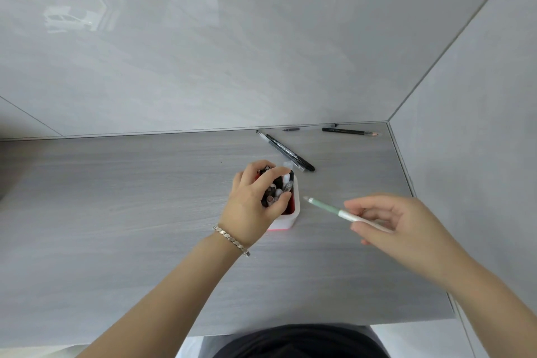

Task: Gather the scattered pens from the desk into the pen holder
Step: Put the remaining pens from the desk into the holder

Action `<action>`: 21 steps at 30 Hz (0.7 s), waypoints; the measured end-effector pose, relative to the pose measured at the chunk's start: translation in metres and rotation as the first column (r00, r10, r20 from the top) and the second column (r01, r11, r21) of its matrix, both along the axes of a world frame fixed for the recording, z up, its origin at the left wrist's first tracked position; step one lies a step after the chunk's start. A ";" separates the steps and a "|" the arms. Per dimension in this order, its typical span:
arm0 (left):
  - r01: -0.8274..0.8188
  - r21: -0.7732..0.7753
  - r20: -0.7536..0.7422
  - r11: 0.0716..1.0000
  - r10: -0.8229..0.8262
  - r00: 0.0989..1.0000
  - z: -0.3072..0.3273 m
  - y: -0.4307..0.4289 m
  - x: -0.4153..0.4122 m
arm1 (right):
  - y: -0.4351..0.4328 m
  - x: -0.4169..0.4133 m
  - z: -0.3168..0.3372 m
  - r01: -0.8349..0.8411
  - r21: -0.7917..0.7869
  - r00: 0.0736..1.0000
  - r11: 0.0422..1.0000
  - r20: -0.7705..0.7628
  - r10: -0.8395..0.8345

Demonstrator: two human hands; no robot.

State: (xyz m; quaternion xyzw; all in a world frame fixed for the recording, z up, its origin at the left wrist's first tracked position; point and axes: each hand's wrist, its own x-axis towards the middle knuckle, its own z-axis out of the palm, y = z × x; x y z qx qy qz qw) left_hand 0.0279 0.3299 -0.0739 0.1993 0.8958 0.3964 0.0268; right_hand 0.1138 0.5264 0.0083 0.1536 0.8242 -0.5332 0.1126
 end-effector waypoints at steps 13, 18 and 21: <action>0.032 0.000 -0.018 0.999 -0.032 0.999 0.003 -0.003 0.002 | -0.043 -0.047 -0.034 -0.048 0.225 0.904 0.973 -0.405 0.139; 0.170 0.091 0.055 0.981 -0.175 0.983 0.002 -0.020 0.004 | -0.056 -0.032 -0.074 -0.008 0.308 0.861 0.951 -0.482 0.163; 0.110 0.126 0.089 0.986 -0.122 0.989 0.000 -0.025 0.008 | -0.058 -0.025 -0.082 0.035 0.301 0.829 0.953 -0.541 0.141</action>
